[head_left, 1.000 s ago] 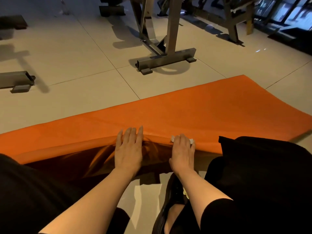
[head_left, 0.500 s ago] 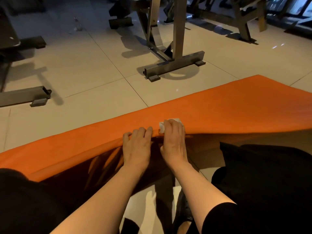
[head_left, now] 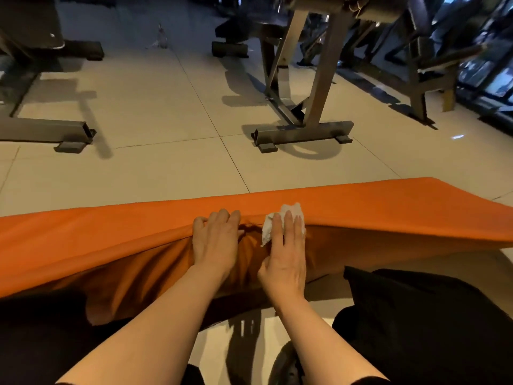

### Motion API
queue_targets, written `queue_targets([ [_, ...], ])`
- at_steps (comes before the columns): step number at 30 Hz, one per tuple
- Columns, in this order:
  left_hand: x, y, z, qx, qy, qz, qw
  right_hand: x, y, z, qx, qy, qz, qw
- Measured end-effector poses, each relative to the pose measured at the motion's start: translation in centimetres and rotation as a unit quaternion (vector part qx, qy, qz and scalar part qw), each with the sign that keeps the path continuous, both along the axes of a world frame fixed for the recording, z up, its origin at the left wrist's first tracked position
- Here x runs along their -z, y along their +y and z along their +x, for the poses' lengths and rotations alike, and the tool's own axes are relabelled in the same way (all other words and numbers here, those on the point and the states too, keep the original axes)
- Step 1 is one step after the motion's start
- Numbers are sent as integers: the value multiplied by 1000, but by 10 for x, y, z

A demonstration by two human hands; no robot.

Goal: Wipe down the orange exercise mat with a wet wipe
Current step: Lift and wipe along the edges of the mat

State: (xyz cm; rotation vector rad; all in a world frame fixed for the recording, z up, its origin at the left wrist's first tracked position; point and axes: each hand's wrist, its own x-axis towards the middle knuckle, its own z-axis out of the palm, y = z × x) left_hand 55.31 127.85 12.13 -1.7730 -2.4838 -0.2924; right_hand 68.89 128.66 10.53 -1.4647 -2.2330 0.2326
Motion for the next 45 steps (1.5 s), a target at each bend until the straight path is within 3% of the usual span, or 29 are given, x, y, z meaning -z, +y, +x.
queue_targets([
  [3,1,0,3,-9,-22,11,1000,-17,-1,-20,-152,-51,-72,984],
  [5,-2,3,3,-12,-50,13,999,-26,3,-20,-180,-91,-58,978],
  [7,-2,2,7,-13,-70,6,997,-32,9,-8,-131,-117,-42,984],
  [11,6,-1,25,6,-64,-21,998,-27,15,41,102,-87,-89,987],
  [13,9,2,28,16,-51,-19,998,-16,12,52,127,-76,-84,985],
  [16,11,8,30,15,-31,-32,999,-1,2,42,54,-28,-89,994],
  [20,10,14,30,10,-8,-52,999,8,-5,34,-97,-50,-64,992],
  [24,13,20,29,7,-6,-64,998,20,9,65,-16,-79,-26,996],
  [27,14,21,31,6,4,-61,998,17,17,66,26,-49,-33,998],
  [32,19,9,44,-1,46,-64,997,14,9,48,-116,-69,-64,989],
  [37,9,5,87,100,-12,-28,994,17,15,59,-128,-92,-71,985],
  [40,16,12,92,97,-53,-44,993,18,15,67,-151,-112,-61,980],
  [42,20,17,89,93,-67,-64,991,24,10,81,-110,-120,-44,986],
  [45,19,25,89,102,-70,-87,988,34,12,111,39,-100,-27,994],
])
